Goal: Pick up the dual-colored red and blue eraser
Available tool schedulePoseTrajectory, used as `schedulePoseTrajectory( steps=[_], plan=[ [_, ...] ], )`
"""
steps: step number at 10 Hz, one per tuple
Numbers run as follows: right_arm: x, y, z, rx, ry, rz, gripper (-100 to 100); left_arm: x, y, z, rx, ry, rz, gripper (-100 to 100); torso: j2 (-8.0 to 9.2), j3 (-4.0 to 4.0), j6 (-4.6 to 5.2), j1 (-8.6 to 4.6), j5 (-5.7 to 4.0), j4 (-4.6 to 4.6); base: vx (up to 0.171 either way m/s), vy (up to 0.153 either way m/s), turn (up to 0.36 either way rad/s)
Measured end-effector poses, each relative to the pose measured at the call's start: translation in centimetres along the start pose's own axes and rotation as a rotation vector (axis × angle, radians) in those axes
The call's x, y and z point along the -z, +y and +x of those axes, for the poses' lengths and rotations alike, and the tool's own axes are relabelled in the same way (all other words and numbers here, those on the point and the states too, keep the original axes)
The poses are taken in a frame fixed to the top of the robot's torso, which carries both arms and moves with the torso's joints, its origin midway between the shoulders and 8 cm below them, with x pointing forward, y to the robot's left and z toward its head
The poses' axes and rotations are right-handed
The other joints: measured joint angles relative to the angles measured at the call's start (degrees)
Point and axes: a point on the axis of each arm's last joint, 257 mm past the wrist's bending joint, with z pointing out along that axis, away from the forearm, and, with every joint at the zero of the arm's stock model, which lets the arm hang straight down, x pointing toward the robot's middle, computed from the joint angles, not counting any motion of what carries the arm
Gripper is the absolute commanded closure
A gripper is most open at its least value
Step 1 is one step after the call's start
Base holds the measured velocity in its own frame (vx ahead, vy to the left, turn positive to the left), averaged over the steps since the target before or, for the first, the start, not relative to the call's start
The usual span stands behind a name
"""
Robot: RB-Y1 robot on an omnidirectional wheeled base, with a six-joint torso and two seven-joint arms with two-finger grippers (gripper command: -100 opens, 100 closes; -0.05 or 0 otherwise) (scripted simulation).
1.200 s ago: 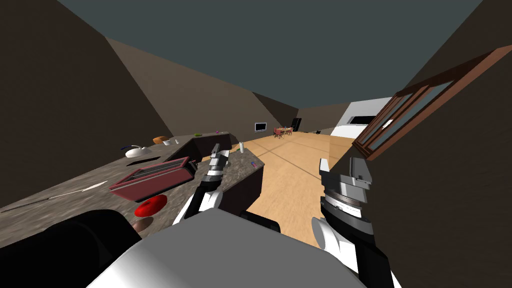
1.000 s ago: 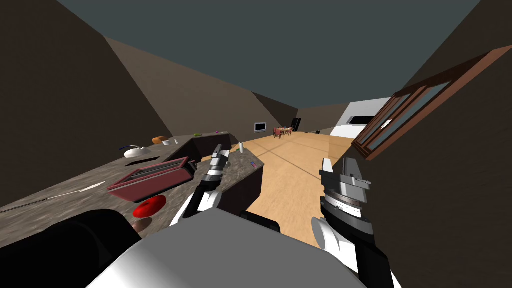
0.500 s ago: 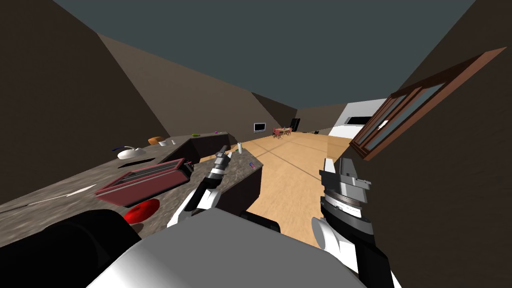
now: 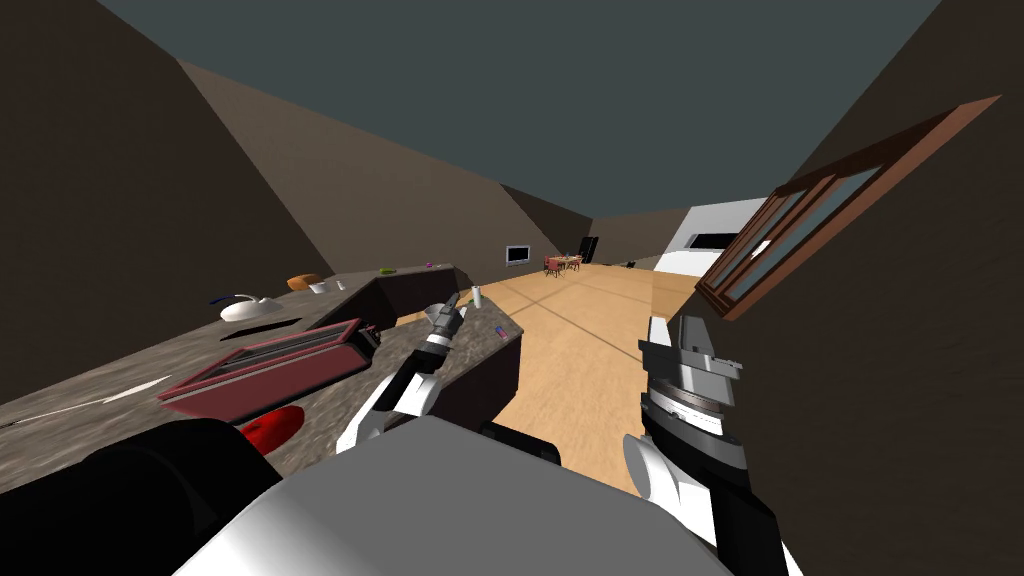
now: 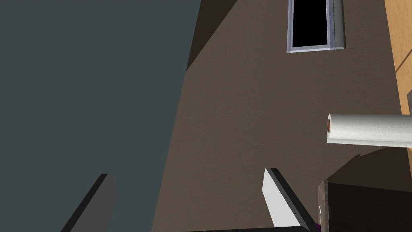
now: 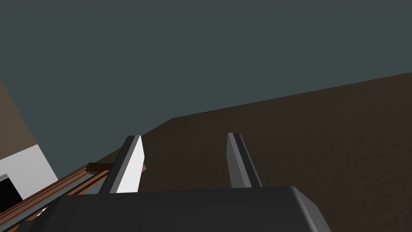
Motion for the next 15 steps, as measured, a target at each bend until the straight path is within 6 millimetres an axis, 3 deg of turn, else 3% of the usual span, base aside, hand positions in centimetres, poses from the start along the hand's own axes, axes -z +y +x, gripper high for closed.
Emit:
schedulePoseTrajectory(
  steps=[15],
  plan=[
    [0.0,0.0,0.0,0.0,0.0,0.0,0,-0.1,8.9,0.8,-0.062,0.074,-0.355,-100,0.05,0.03,-0.01,0.02,0.0,0.01,0.031,-0.023,-0.021]
  ],
)
